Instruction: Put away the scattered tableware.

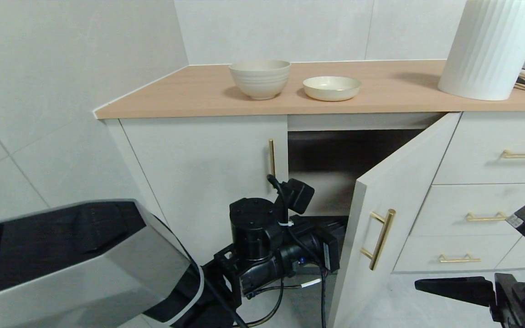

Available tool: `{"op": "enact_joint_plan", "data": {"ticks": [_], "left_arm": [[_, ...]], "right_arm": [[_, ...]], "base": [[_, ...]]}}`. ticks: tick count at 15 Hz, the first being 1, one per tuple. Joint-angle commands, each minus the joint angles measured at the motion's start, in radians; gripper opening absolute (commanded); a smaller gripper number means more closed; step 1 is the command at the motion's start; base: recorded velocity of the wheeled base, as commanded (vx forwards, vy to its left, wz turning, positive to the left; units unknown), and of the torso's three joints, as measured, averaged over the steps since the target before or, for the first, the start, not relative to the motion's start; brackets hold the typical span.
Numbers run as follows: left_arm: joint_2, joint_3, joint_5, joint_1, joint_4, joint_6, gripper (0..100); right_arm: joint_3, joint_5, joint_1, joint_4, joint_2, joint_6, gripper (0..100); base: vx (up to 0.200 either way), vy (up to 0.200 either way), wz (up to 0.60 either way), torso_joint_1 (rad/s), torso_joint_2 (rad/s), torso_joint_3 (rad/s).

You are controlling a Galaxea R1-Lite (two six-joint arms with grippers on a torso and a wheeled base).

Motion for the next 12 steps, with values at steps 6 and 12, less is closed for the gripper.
{"op": "enact_joint_plan", "data": {"ticks": [6, 12], "left_arm": [[-0.018, 0.004, -0.061, -0.184, -0.009, -0.006, 0], [-0.069, 0.127, -0.190, -0.151, -0.068, 0.001, 0]], "right_arm": [[0.037, 0.157, 0.069, 0.001, -0.099, -0.002, 100], [0.039, 0.266, 0.055, -0.005, -0.145, -0.002, 100]], "base": [[0.000, 0.000, 0.00, 0.000, 0.00, 0.000], [0.000, 0.000, 0.00, 0.000, 0.00, 0.000]]}}
